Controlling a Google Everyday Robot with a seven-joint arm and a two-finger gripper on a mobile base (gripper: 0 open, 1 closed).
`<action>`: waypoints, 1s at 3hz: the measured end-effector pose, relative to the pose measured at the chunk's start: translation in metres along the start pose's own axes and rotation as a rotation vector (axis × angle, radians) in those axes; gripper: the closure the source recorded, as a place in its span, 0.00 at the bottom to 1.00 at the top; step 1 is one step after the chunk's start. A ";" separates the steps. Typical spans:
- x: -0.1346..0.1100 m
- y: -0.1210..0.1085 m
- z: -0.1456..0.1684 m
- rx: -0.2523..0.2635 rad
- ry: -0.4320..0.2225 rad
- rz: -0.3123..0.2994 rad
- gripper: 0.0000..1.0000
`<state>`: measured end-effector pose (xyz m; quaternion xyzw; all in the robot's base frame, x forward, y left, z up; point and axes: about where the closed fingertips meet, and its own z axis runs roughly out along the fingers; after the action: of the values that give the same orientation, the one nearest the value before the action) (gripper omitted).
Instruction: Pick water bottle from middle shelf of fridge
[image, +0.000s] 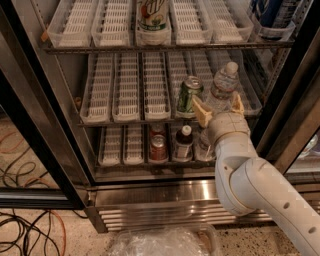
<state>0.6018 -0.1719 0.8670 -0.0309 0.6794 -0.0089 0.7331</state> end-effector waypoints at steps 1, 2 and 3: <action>-0.001 -0.006 0.016 0.024 0.009 0.032 0.29; 0.001 -0.016 0.030 0.059 0.021 0.059 0.29; 0.001 -0.016 0.030 0.060 0.022 0.059 0.29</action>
Offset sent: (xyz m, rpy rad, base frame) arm 0.0432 -0.0188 0.0043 0.0858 0.0226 -0.0746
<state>0.6320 -0.1874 0.8687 0.0113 0.6873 -0.0082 0.7262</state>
